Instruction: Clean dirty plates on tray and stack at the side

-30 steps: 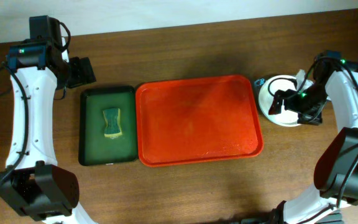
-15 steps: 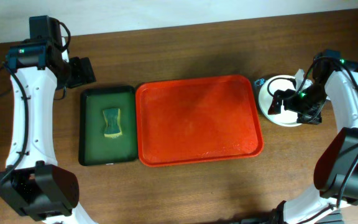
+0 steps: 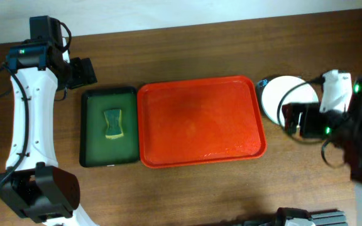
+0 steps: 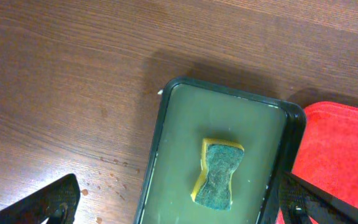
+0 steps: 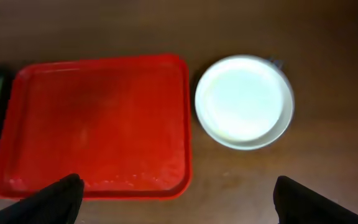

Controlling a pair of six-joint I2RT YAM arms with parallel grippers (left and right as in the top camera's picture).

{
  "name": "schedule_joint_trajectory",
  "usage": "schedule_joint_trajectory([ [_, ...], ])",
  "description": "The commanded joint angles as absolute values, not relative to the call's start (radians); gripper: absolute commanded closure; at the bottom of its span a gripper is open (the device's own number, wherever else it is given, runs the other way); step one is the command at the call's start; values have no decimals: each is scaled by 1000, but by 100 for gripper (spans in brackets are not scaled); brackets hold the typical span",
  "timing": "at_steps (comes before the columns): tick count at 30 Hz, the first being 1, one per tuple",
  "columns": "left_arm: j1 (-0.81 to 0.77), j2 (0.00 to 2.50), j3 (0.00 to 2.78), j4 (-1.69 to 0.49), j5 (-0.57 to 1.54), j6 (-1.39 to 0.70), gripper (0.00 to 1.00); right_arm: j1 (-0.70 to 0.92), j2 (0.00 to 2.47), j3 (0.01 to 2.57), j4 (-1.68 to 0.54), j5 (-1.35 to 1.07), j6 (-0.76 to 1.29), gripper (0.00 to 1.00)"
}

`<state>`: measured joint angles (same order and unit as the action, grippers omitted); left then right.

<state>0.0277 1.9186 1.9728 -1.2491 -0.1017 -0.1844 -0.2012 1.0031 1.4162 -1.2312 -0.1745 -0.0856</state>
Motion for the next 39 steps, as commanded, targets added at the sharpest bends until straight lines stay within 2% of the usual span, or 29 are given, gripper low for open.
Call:
schedule_joint_trajectory([
  [1,27,1900,1984,-1251,-94,-197,1,-67,863,1417,-1234,-27,-109,2],
  [8,27,1900,1984,-1251,-94,-197,1,21,568,1417,-1282,54,-109,2],
  [11,27,1900,1984,-1251,-94,-197,1,22,473,1411,-1221,38,-108,2],
  [15,27,1900,1984,-1251,-94,-197,1,22,300,1309,-822,-62,-108,2],
  [18,27,1900,1984,-1251,-94,-197,1,22,148,1089,-458,-99,-108,2],
  [26,27,1900,1984,-1251,-94,-197,1,20,4,556,140,-101,-104,2],
  [34,27,1900,1984,-1251,-94,-197,1,19,4,182,176,-66,-104,2],
  [39,27,1900,1984,-1251,-94,-197,1,19,4,35,171,-49,-104,2],
])
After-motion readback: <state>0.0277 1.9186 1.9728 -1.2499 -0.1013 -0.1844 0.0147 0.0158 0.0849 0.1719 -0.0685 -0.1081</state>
